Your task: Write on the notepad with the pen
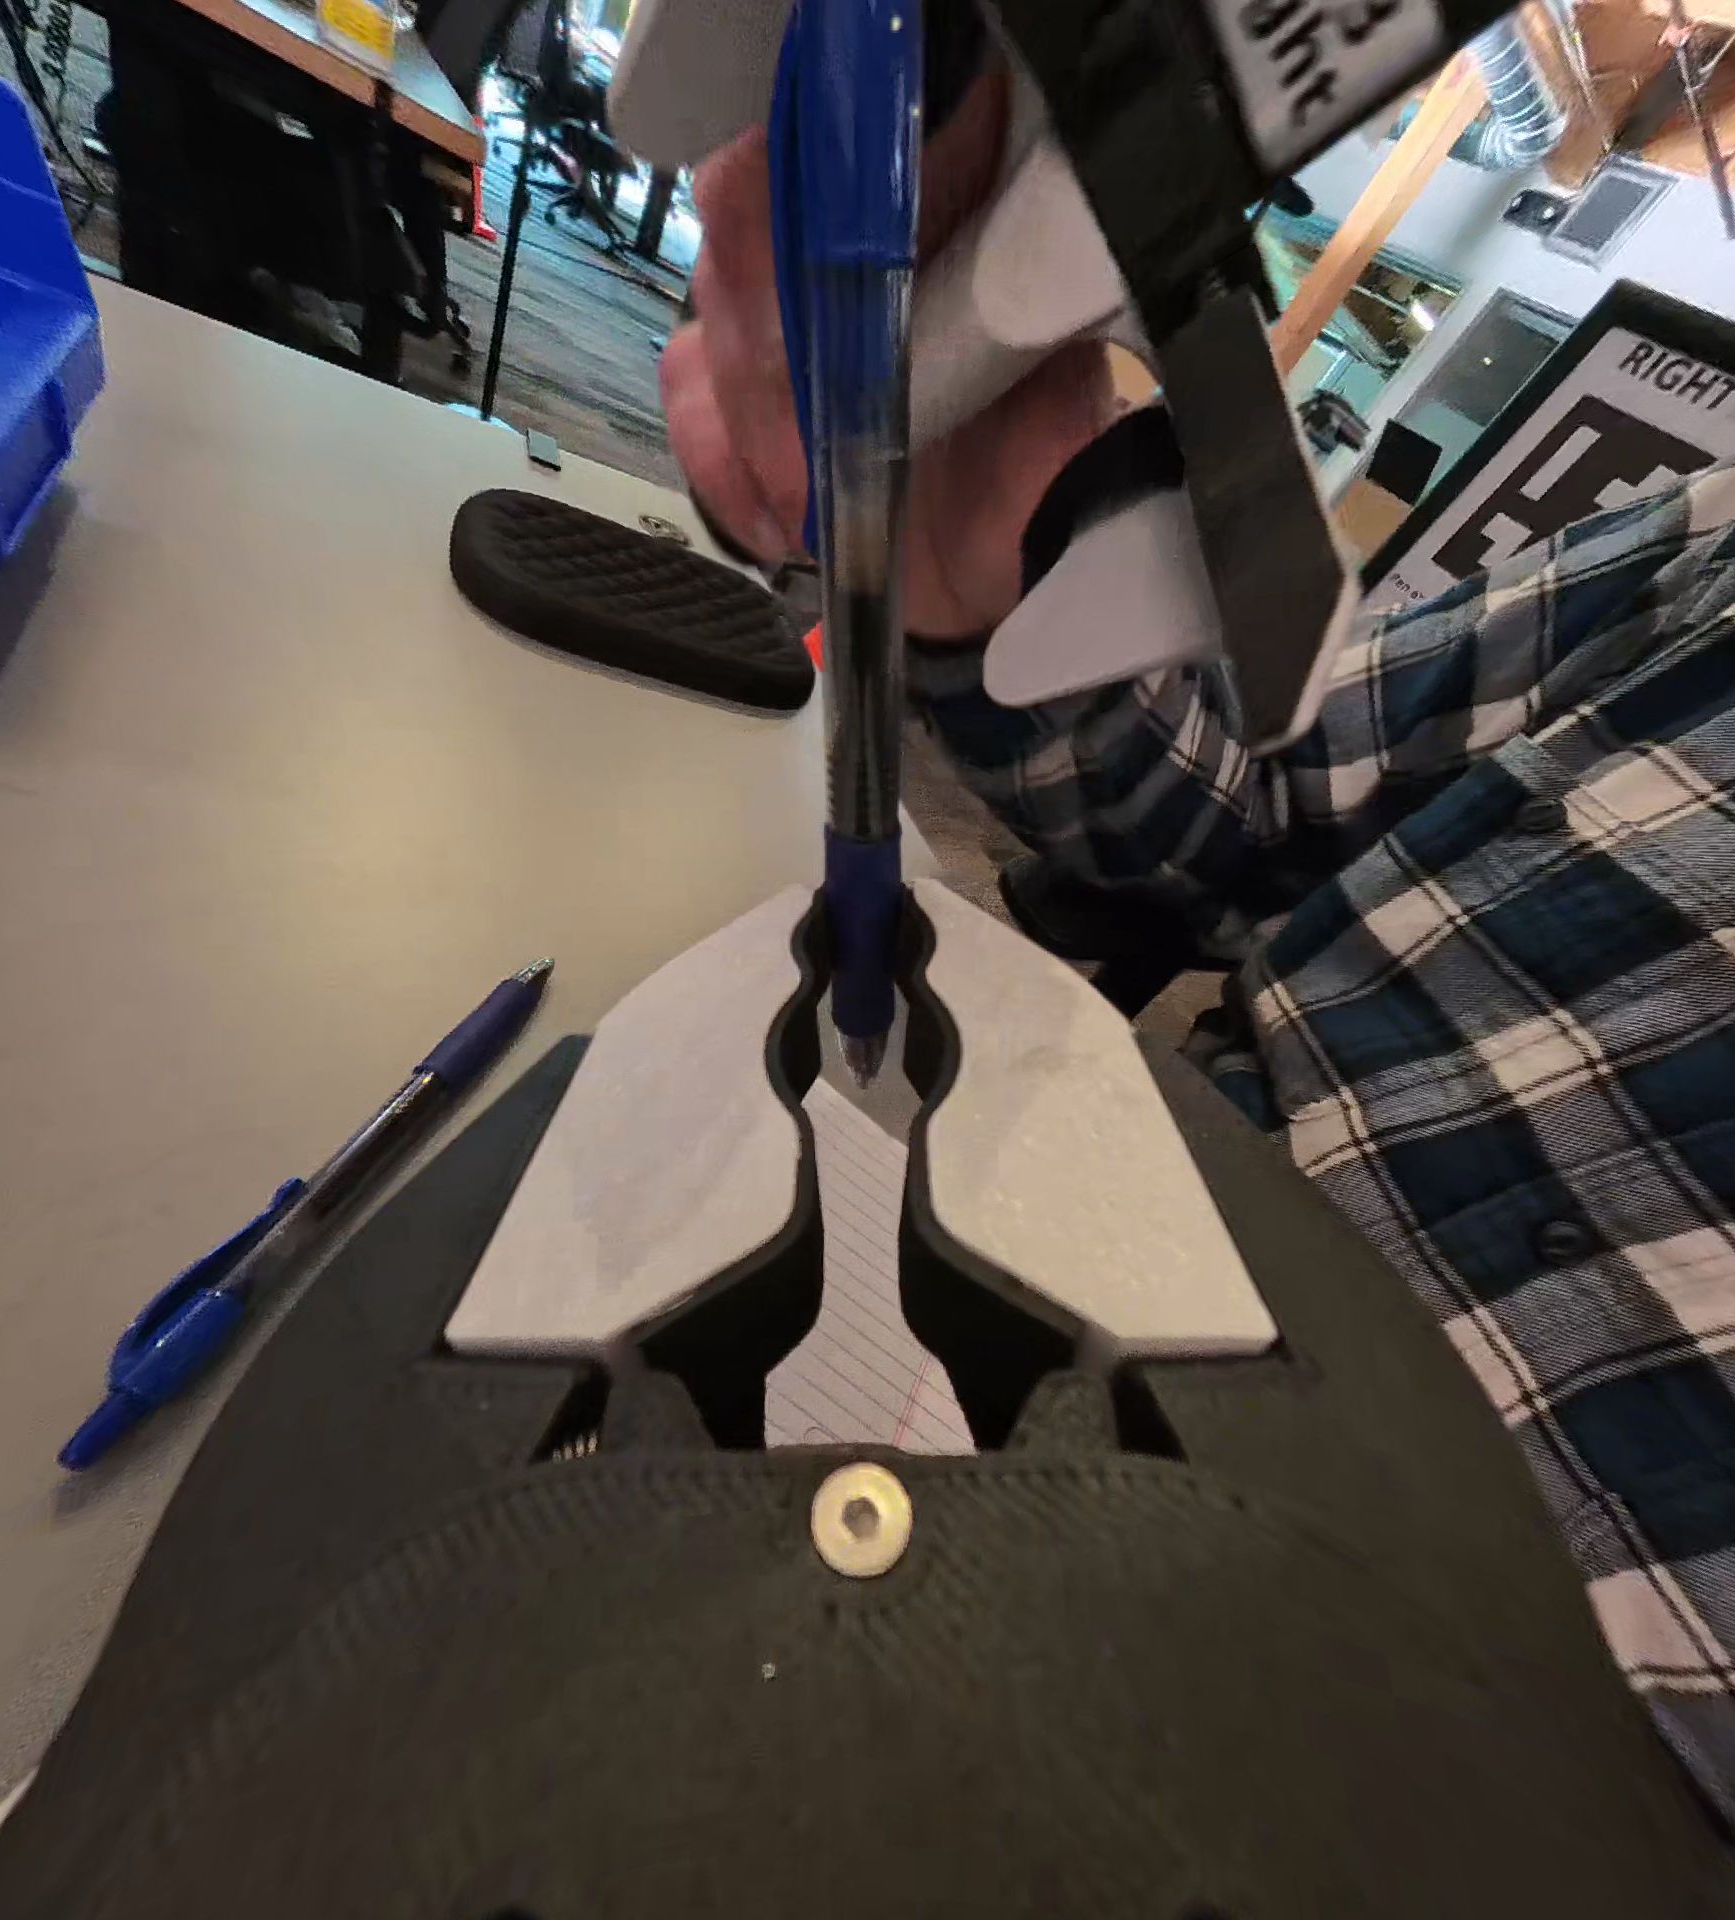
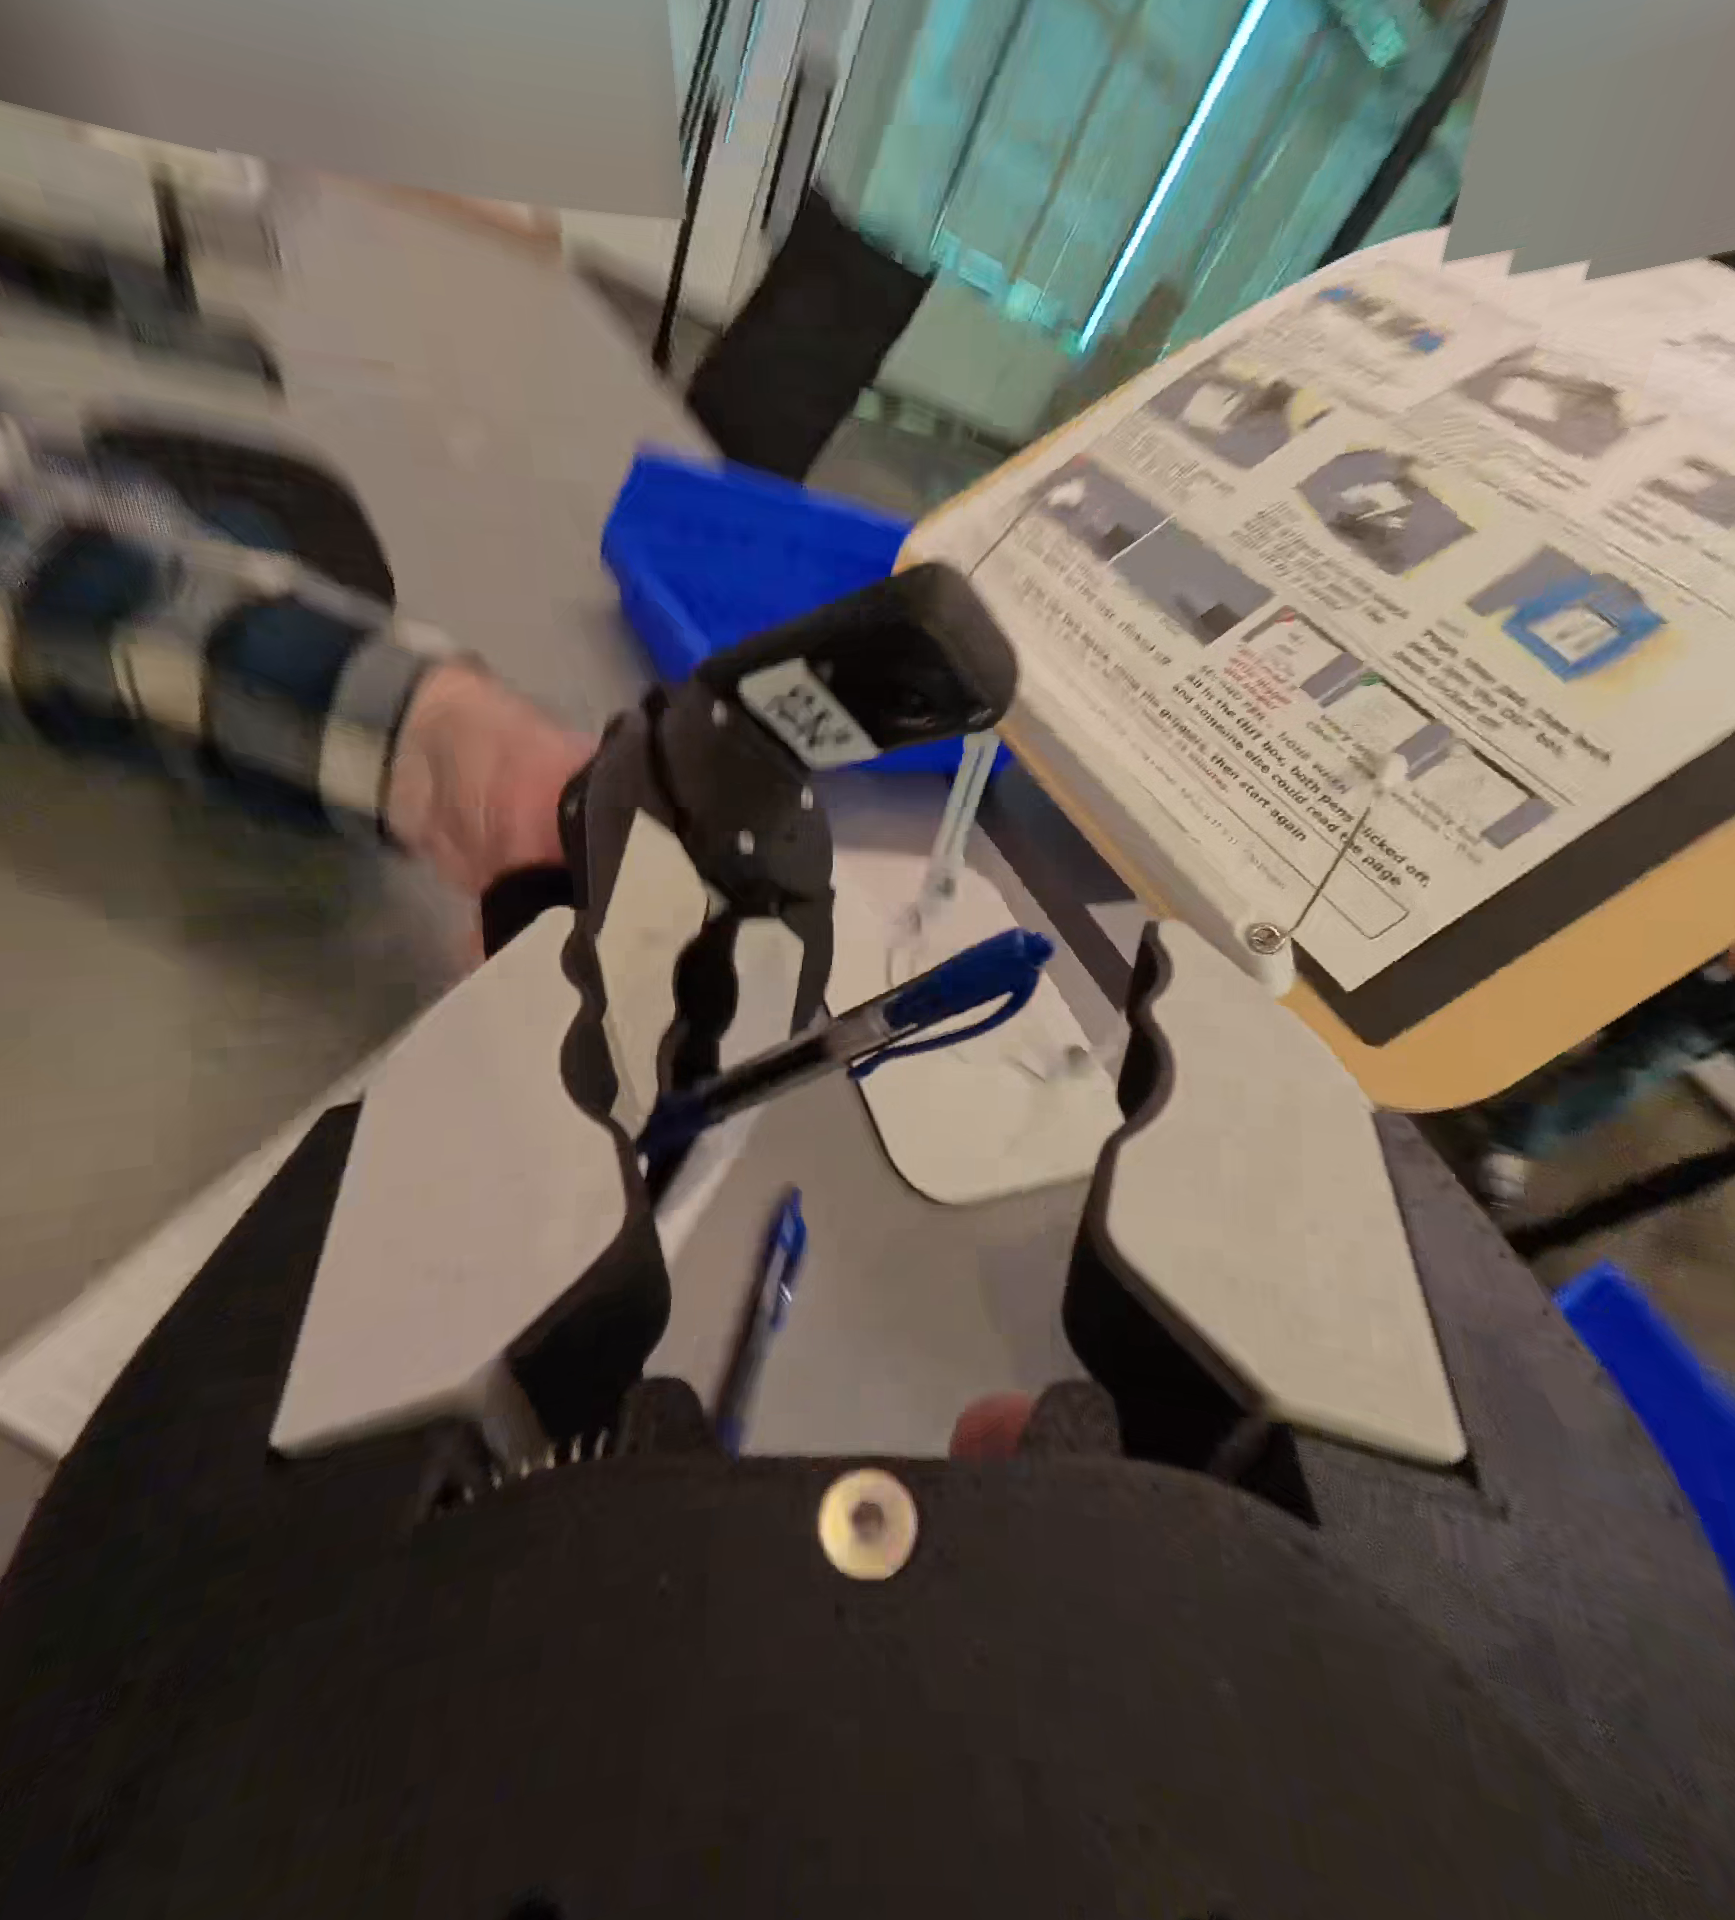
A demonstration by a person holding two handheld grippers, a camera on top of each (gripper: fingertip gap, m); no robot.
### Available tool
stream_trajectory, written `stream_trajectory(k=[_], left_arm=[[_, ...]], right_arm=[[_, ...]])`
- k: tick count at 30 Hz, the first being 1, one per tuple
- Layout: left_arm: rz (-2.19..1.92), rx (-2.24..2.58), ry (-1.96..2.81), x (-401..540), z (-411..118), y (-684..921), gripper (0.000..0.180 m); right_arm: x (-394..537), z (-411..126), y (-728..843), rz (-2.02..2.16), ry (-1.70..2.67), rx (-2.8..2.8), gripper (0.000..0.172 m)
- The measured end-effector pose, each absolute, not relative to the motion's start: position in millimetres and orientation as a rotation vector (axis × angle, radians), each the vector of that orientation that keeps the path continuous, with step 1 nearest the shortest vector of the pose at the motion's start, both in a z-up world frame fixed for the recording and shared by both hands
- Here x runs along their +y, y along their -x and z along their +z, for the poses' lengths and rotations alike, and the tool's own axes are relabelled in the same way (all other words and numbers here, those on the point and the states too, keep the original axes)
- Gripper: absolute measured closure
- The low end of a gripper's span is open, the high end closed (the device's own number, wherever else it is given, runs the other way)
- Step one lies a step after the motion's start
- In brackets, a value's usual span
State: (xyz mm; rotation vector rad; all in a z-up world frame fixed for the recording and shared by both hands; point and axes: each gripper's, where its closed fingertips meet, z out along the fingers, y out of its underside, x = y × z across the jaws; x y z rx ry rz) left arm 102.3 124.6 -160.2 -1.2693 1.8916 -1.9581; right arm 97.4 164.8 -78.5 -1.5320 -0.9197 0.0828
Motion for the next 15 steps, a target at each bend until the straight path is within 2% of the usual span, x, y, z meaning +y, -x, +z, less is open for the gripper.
stream_trajectory(k=[7,13,14,15], left_arm=[[-1.949,1.927,1.296,122.1,-164.9,-101.3,0.169],[-1.886,1.959,1.287,113.2,-170.4,-103.7,0.169],[-1.918,1.926,1.294,114.9,-164.9,-104.9,0.169],[-1.892,1.927,1.295,118.0,-163.4,-105.5,0.169]], right_arm=[[170.0,-103.7,-95.3,-0.175,1.646,-1.206,0.079],[162.2,-100.0,-95.9,-0.147,1.637,-1.196,0.101],[162.3,-93.0,-99.1,-0.134,1.636,-1.149,0.099],[163.3,-85.3,-102.9,-0.132,1.627,-1.101,0.089]])
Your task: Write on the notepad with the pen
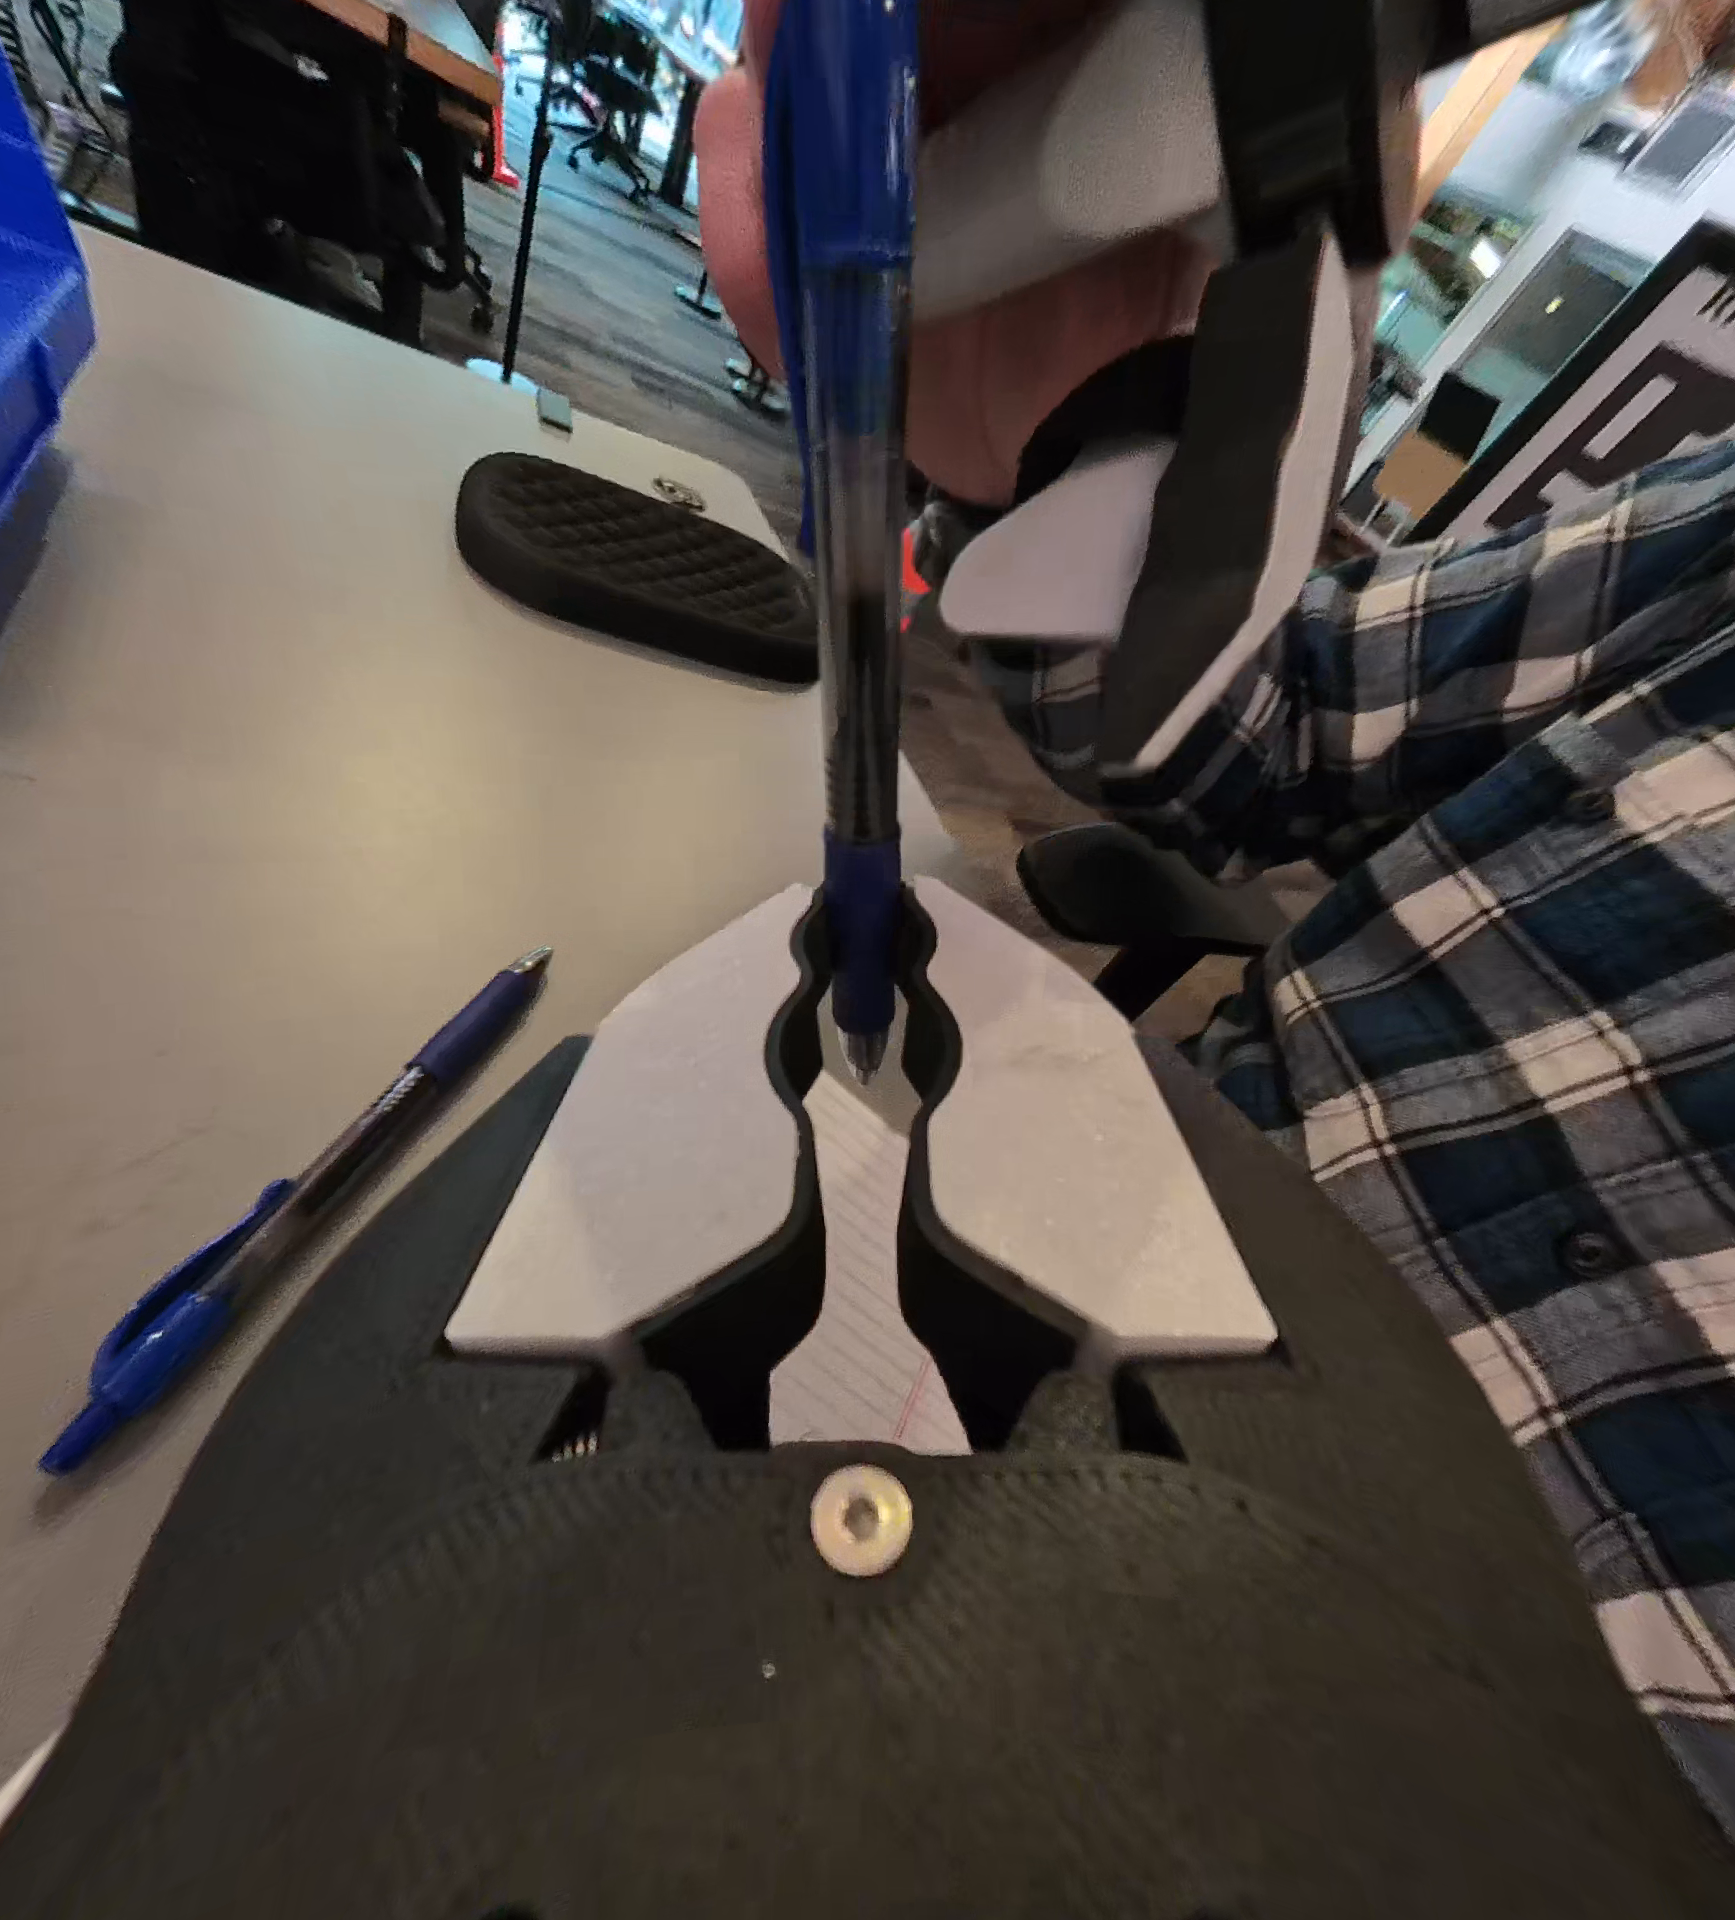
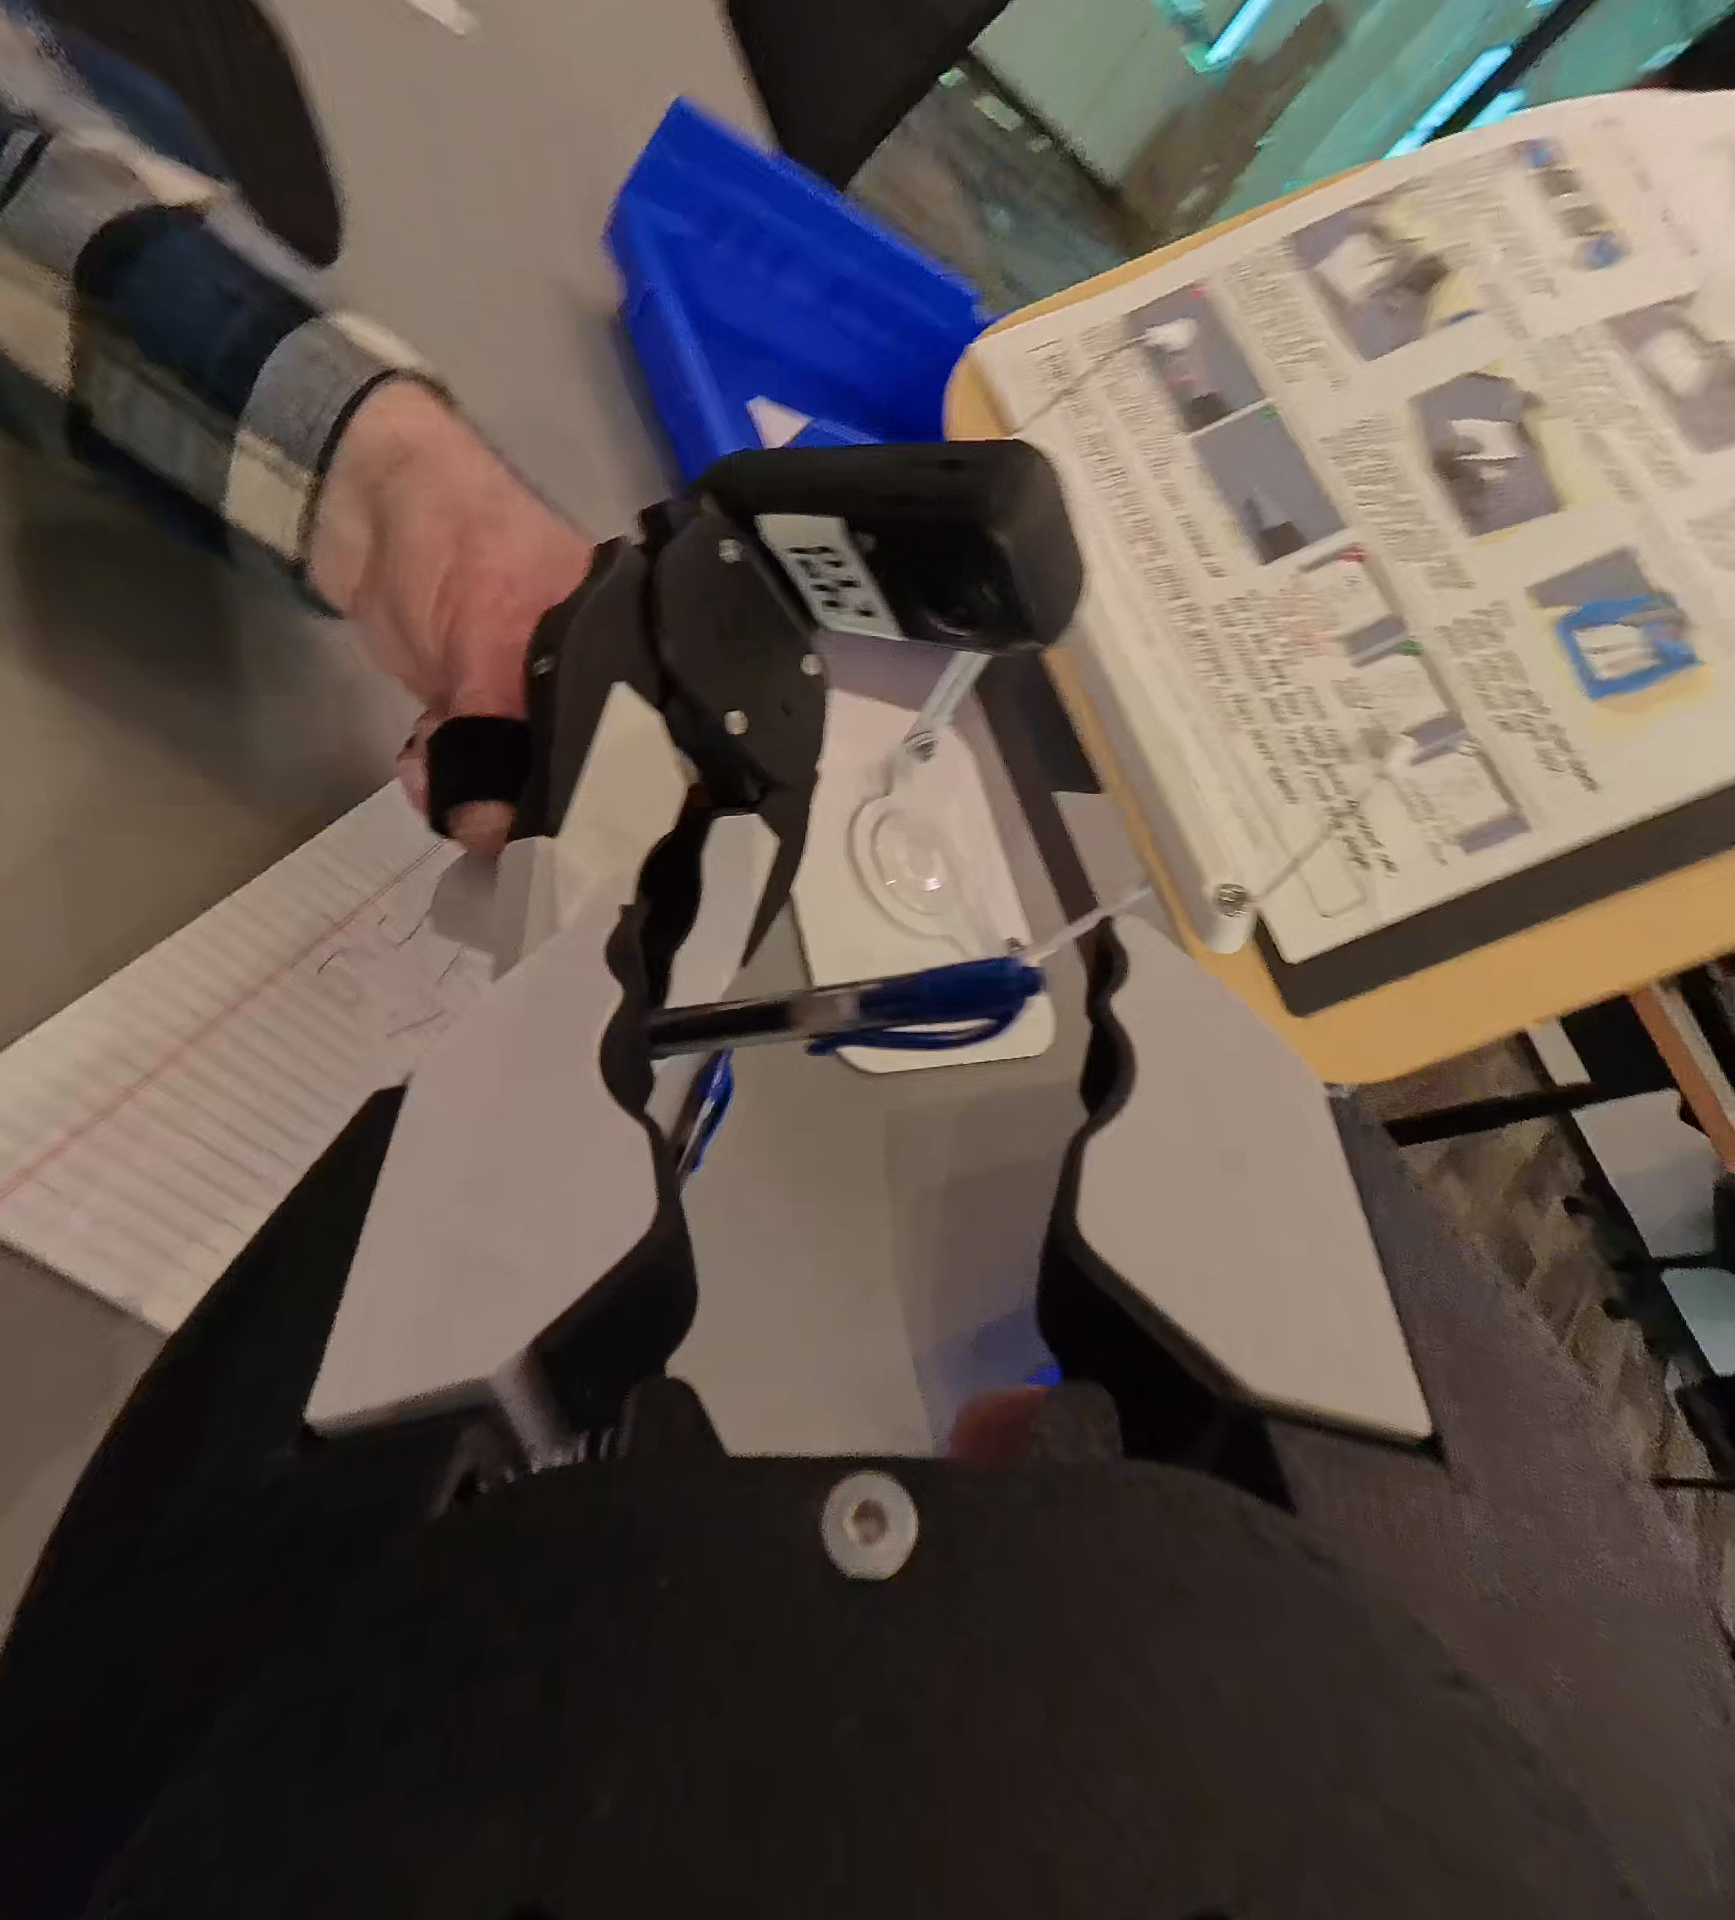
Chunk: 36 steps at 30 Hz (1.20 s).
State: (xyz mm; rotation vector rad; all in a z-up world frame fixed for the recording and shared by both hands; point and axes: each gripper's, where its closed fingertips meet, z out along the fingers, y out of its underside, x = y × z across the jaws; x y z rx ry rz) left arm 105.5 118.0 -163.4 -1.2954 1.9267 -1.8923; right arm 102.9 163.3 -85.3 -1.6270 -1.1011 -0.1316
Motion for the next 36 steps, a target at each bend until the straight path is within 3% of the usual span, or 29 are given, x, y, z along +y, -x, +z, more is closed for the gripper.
stream_trajectory(k=[5,13,15,17,18,23,26,28,30,34,36], left_arm=[[-1.916,1.962,1.276,116.3,-158.8,-100.1,0.169],[-1.821,2.022,1.307,110.9,-176.2,-100.9,0.169],[-1.89,1.962,1.311,113.2,-170.6,-103.4,0.169],[-1.863,1.881,1.283,125.3,-158.3,-106.0,0.169],[-1.862,1.833,1.252,129.9,-149.0,-106.0,0.169],[-1.724,1.803,1.236,130.2,-143.4,-112.3,0.169],[-1.636,1.848,1.215,125.3,-149.6,-113.4,0.169],[-1.632,1.841,1.216,125.8,-147.9,-111.6,0.169],[-1.565,1.914,1.281,133.3,-156.4,-102.8,0.146],[-1.056,2.171,1.367,170.1,-214.2,-69.8,0.147],[-1.014,2.229,1.401,169.9,-233.2,-55.9,0.143]], right_arm=[[163.3,-95.9,-102.4,-0.202,1.638,-1.187,0.085],[160.1,-118.7,-107.1,-0.408,1.713,-1.393,0.091],[165.1,-103.7,-113.7,-0.358,1.73,-1.253,0.088],[162.3,-79.7,-115.1,-0.075,1.722,-1.015,0.103],[161.0,-74.4,-115.9,0.078,1.731,-0.905,0.12],[167.7,-93.7,-94.3,0.596,1.748,-0.648,0.128],[170.7,-102.5,-80.3,0.719,1.727,-0.634,0.162],[170.4,-100.0,-79.0,0.761,1.72,-0.622,0.164],[173.0,-105.8,-89.9,0.705,1.802,-0.616,0.165],[168.2,-157.0,-103.6,0.704,2.128,-0.672,0.165],[168.6,-191.9,-110.2,0.623,2.274,-0.722,0.165]])
